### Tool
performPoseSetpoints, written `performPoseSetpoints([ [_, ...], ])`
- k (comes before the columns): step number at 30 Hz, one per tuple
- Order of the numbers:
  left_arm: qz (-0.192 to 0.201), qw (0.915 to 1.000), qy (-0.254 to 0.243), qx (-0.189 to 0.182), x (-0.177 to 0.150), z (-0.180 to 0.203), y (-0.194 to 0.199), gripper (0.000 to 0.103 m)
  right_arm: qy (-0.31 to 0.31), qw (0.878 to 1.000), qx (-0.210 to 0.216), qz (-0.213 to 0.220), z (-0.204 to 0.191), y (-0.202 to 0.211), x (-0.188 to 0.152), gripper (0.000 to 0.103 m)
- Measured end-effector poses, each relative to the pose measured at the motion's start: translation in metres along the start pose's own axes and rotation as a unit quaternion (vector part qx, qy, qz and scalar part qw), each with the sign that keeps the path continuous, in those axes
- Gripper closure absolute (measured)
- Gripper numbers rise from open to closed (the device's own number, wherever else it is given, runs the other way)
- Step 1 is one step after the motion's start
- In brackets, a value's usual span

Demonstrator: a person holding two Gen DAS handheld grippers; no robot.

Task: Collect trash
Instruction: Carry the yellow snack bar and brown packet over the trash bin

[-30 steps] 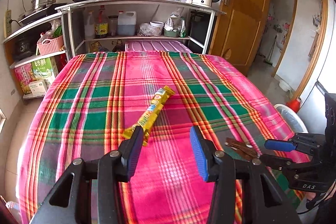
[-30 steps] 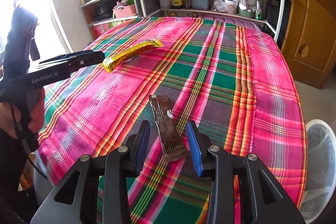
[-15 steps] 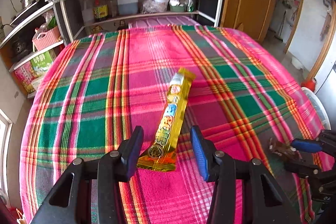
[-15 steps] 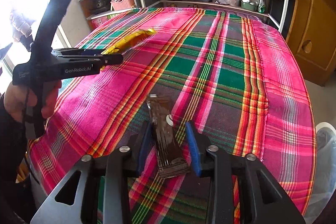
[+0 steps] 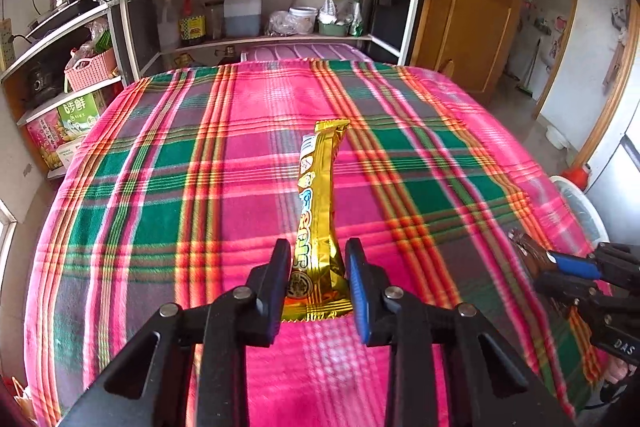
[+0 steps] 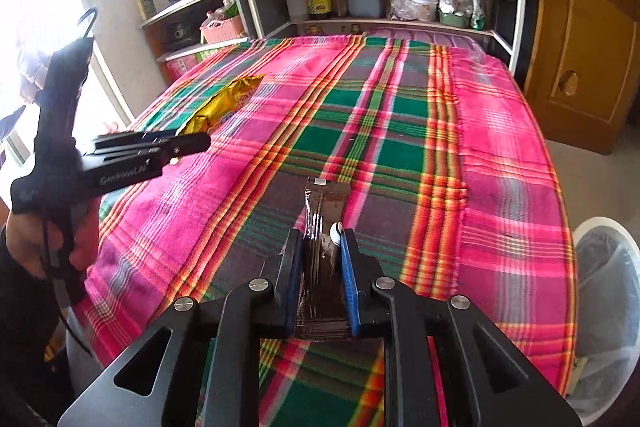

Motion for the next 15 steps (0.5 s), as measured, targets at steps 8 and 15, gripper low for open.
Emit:
performPoseSetpoints([
  [8, 0.031, 0.9987, -0.02, -0.036, -0.01, 0.047, 0.033, 0.074, -0.032, 0.999, -0.013, 0.029, 0.023, 0.036, -0.017, 0.084],
  [15, 0.039, 0.9958, -0.044, -0.07, -0.015, 0.094, 0.047, 0.074, -0.066, 0.996, -0.029, 0.048, 0.048, 0.066, -0.036, 0.084],
])
Point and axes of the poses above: each gripper's, at about its wrist camera, not at the fingertips, and y roughly against the way its jaws point, z to its right, x to its top, the point moved 5 cm from there along -y, roughly the way its jaws point, and after that the axes turned 9 degrees about -z, right-handed, at the moved point
